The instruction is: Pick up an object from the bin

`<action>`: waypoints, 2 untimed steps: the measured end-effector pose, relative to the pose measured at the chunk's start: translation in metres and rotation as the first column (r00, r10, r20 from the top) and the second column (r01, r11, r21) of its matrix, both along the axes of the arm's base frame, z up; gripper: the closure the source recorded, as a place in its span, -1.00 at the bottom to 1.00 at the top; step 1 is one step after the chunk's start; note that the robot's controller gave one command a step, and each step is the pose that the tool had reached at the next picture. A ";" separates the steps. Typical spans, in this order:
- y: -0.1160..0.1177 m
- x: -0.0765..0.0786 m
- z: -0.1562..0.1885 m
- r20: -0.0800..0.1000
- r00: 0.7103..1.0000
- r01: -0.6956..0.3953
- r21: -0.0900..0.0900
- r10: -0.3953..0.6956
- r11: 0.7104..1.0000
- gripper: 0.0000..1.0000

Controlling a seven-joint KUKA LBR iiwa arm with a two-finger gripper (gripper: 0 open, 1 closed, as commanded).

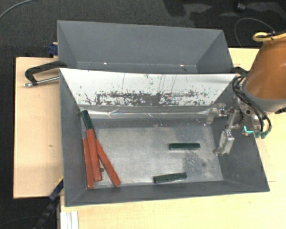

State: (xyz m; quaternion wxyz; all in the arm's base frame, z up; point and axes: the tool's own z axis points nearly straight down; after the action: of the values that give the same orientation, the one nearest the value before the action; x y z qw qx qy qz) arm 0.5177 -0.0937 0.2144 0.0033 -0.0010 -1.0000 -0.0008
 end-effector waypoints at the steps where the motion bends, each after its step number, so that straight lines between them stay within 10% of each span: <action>1: 0.052 0.031 -0.148 0.001 1.000 -0.019 0.002 0.019 1.000 -1.00; 2: 0.049 0.014 -0.113 0.008 0.984 0.176 0.000 -0.176 0.984 -1.00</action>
Offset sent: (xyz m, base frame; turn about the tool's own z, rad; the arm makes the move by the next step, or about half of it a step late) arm 0.0315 0.0488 -0.1444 -0.0165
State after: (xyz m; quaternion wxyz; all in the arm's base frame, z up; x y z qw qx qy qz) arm 0.5312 -0.0450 0.1015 -0.0006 -0.0893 -0.9960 -0.0008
